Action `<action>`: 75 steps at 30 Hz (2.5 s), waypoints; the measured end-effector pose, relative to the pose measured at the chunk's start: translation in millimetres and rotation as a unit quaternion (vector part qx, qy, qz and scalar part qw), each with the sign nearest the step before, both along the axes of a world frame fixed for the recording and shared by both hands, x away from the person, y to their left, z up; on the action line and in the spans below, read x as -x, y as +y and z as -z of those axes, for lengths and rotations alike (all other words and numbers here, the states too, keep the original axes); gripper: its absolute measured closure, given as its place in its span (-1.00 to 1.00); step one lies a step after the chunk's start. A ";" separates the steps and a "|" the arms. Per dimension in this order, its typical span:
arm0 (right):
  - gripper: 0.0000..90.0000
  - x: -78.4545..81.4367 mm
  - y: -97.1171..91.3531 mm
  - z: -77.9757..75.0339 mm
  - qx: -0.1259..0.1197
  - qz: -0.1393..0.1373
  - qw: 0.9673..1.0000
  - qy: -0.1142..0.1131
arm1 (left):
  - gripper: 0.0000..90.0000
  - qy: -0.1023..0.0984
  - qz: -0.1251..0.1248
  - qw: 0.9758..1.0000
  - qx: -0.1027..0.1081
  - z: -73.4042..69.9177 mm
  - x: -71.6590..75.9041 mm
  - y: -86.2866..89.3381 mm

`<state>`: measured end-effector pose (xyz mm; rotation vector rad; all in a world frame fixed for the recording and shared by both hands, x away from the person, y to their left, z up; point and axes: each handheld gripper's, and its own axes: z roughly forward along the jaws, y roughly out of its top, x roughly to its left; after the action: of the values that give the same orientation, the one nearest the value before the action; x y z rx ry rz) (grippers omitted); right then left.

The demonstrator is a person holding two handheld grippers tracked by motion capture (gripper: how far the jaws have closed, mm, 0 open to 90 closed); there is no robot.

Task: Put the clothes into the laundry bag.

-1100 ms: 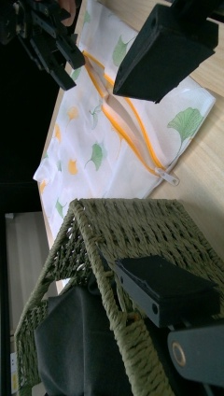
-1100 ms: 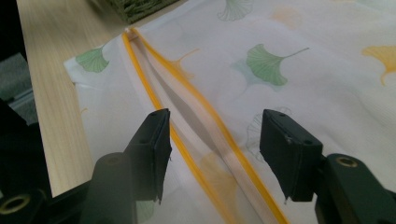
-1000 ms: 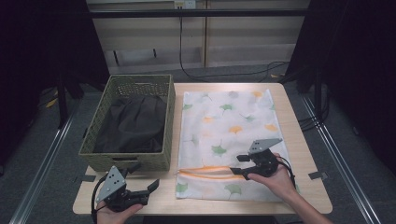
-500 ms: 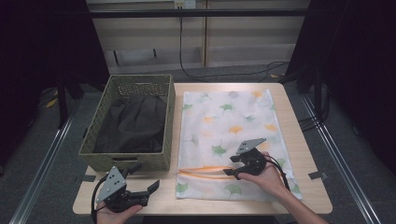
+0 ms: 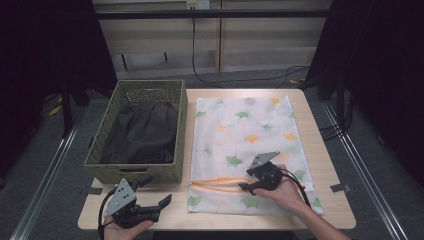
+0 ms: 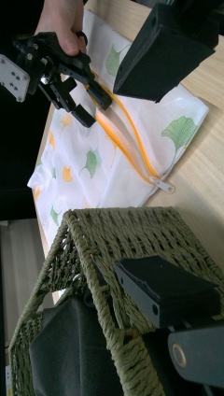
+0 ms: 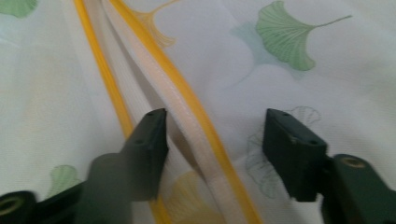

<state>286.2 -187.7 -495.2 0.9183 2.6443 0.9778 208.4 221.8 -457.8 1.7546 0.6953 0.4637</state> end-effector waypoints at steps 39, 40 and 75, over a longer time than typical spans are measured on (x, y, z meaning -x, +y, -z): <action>0.99 -7.3 -9.7 -11.2 -0.056 0.054 0.997 -0.024 | -0.70 0.002 -0.001 1.000 -0.001 -0.5 -0.5 1.9; 0.99 -7.3 -10.8 -12.7 -0.061 0.054 0.996 -0.024 | -0.70 0.002 -0.002 1.000 -0.001 -0.5 -0.6 1.9; 0.99 -18.1 -21.6 -65.4 -0.126 0.092 0.982 -0.101 | -0.70 0.000 -0.004 1.000 0.001 -1.1 -0.8 1.9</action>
<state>304.3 -209.3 -429.9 1.0324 2.2581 1.3024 209.2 223.7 -456.7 1.7497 0.7030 0.4687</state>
